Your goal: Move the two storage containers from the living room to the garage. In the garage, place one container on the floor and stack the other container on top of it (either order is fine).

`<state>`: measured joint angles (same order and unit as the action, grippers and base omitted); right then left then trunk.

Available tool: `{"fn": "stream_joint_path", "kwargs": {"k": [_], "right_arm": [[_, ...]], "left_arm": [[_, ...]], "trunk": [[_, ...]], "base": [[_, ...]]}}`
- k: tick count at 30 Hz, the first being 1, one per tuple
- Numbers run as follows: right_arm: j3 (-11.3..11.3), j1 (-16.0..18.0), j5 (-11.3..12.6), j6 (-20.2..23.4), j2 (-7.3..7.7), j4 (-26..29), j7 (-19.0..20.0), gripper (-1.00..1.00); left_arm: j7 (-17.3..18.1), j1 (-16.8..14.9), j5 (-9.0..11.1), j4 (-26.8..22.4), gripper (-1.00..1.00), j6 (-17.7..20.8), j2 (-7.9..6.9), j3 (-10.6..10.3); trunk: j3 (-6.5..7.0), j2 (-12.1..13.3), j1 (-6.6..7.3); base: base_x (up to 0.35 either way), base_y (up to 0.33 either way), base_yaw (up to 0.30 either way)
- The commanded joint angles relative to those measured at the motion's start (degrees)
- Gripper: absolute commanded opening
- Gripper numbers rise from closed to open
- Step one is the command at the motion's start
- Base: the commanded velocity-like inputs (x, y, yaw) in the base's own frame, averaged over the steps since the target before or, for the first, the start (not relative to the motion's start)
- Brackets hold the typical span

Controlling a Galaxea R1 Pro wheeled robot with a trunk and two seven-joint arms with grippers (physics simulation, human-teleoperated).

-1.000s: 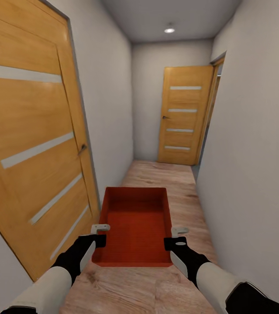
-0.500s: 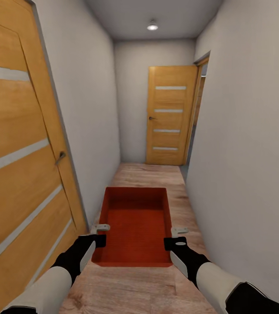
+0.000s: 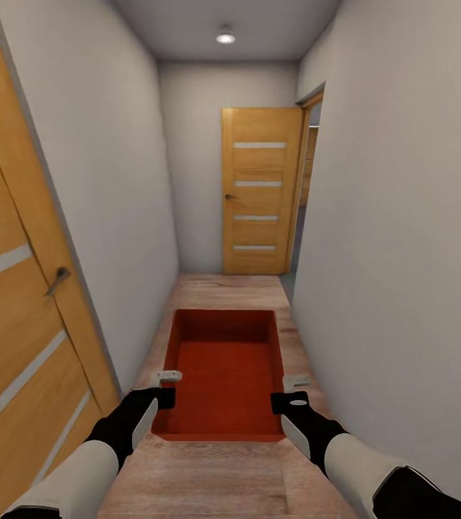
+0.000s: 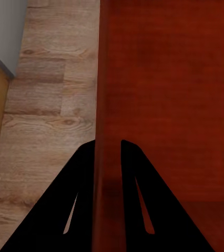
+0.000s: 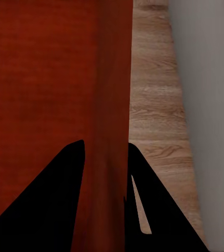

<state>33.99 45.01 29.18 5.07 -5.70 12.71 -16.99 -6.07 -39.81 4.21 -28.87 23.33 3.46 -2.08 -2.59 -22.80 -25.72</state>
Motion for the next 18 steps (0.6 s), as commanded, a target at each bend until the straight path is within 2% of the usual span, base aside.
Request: {"fn": "stream_joint_path", "kwargs": {"k": [1,5,18], "right_arm": [[-1.47,0.07,-1.41,-0.15,-0.19,0.21,-4.9,-1.0],[-1.47,0.07,-1.41,-0.22,-0.19,0.21,-4.86,-1.0],[-1.47,0.07,-1.43,-0.33,-0.19,0.21,-4.81,-1.0]], "left_arm": [[-0.7,-0.01,-0.34,-0.05,-1.0,0.47,0.3,0.93],[-0.7,-0.01,-0.34,-0.05,-1.0,0.41,0.3,0.93],[-0.7,-0.01,-0.43,-0.05,-1.0,0.4,0.32,0.89]], "trunk": [[-0.12,-0.12,-0.07],[-0.12,-0.12,-0.07],[-0.12,-0.12,-0.07]], "base": [[0.323,0.098,-0.189],[0.323,0.099,-0.117],[0.323,0.099,-0.004]]}}
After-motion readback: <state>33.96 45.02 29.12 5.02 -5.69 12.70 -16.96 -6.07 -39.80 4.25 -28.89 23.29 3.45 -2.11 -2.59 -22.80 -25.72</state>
